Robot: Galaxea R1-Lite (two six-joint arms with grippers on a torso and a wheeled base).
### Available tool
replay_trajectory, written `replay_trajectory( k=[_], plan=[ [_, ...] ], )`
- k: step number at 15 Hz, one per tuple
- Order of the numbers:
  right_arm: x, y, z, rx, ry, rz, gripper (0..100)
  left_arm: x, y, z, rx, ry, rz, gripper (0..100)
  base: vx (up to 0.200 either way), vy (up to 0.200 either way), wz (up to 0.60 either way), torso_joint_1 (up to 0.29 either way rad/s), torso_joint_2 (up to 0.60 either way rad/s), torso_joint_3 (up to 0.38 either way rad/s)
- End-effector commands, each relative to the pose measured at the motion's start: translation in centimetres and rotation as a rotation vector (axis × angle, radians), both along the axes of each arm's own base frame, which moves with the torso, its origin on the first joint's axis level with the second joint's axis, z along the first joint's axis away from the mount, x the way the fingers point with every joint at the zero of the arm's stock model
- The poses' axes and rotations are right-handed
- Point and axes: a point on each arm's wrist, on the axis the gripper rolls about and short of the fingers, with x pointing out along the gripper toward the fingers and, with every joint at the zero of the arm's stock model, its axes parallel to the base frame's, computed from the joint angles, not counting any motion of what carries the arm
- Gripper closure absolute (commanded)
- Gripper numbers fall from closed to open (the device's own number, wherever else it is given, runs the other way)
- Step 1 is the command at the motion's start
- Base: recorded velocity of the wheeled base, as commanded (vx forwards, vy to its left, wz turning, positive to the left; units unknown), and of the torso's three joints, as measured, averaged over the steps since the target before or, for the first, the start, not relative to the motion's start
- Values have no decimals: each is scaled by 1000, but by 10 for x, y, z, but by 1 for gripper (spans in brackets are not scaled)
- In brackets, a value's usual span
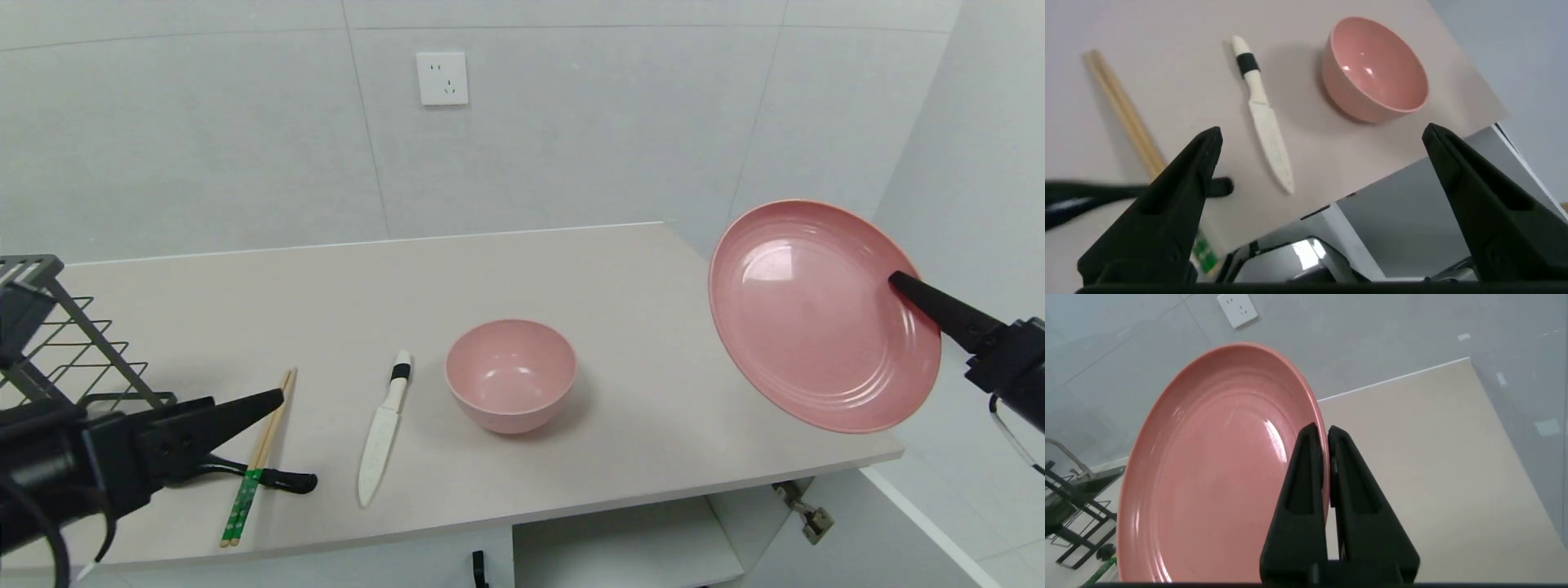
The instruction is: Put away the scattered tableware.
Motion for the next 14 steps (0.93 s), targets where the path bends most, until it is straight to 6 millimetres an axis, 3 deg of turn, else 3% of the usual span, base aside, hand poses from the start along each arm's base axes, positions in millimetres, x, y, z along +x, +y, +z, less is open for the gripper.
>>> replay_trajectory(
  k=[1,7,11,14],
  plan=[
    [1,-6,1,-2,-5,-24,100,45,-17,-4,0,113,-63,0,0,0,0,0,0,0],
    [5,-6,-4,-6,20,-21,100,108,-60,-12,31,158,-156,0,0,0,0,0,0,0],
    [4,-6,-4,-9,20,-22,100,136,-84,-15,49,167,-183,0,0,0,0,0,0,0],
    [3,-5,-6,-12,24,-15,100,154,-91,-29,121,170,-184,0,0,0,0,0,0,0]
  ],
)
